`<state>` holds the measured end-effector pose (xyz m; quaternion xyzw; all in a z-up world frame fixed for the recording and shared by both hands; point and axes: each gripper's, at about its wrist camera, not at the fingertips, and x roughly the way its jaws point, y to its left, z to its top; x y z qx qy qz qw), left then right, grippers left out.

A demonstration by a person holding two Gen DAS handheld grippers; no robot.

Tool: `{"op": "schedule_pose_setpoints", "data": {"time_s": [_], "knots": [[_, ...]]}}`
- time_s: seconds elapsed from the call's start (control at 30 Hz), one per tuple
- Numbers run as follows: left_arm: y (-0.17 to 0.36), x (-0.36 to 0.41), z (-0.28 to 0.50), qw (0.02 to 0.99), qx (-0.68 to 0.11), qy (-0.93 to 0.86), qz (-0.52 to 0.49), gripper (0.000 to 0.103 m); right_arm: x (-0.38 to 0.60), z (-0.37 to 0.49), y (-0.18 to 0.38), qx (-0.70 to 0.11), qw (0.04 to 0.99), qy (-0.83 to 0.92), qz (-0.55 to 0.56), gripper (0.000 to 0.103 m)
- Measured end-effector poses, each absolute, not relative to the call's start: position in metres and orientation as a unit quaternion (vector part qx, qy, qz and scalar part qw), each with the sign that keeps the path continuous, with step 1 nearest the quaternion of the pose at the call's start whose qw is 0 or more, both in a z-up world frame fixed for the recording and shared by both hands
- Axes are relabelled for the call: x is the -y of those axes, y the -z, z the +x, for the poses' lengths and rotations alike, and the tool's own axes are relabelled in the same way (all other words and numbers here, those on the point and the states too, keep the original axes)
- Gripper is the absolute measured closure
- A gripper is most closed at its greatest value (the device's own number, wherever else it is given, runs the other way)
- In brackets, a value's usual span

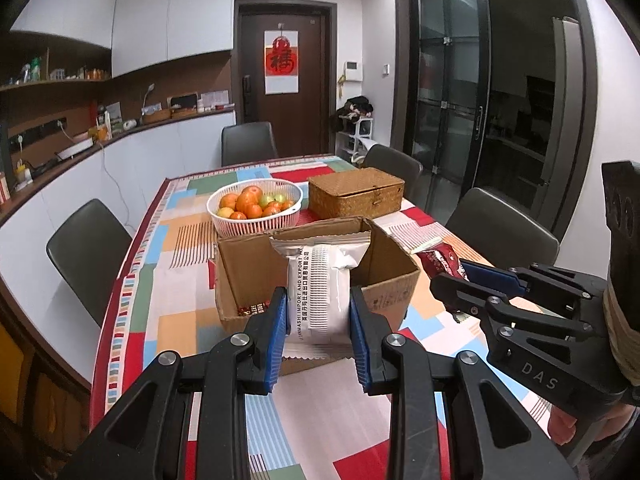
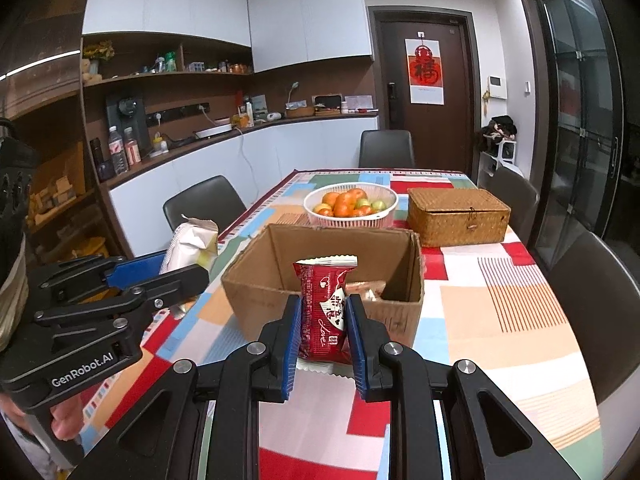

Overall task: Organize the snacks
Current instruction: 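Carry the white bar and red candy into the box and open both grippers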

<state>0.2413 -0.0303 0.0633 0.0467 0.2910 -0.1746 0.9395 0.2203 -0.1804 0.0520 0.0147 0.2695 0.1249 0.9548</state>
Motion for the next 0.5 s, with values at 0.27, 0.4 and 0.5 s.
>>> {"op": "schedule_pose_setpoints", "data": {"time_s": [0.27, 0.4, 0.5], "knots": [[-0.061, 0.032, 0.285, 0.931, -0.318, 0.176, 0.038, 0.073, 0.183, 0.259, -0.048, -0.289, 0.951, -0.109, 0.003, 0.079], [-0.058, 0.032, 0.309, 0.926, -0.336, 0.171, 0.035, 0.073, 0.183, 0.282, -0.052, -0.295, 0.95, -0.104, -0.005, 0.079], [-0.053, 0.032, 0.329, 0.918, -0.358, 0.17, 0.025, 0.073, 0.182, 0.3, -0.053, -0.307, 0.946, -0.104, -0.01, 0.079]]}}
